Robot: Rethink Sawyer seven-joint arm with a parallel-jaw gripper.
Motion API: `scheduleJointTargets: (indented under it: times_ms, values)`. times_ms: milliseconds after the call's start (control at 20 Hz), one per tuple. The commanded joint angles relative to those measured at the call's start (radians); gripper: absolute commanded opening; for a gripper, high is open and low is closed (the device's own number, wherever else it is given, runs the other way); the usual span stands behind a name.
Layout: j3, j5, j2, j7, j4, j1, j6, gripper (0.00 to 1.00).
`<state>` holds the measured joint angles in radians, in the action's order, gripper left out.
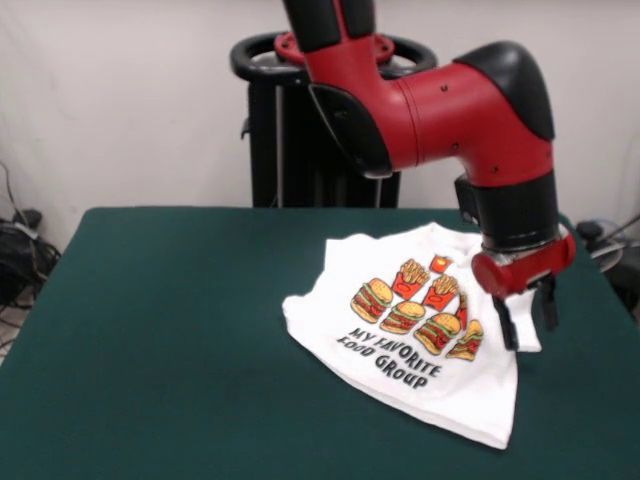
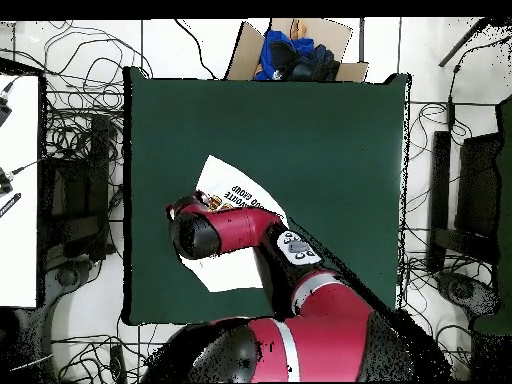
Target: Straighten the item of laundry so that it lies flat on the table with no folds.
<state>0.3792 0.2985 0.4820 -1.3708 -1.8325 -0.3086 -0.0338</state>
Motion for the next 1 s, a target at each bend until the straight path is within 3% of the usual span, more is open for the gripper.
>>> scheduleJointTargets:
  times_ms: [50, 450, 1000]
  values:
    - [0.068, -0.043, -0.018, -0.17, 0.02, 0.018, -0.045, 1.0]
    - [0.032, -0.07, -0.043, -0.169, 0.044, 0.041, -0.109, 1.0]
    - [0.006, -0.06, -0.098, -0.157, 0.059, 0.037, -0.092, 1.0]
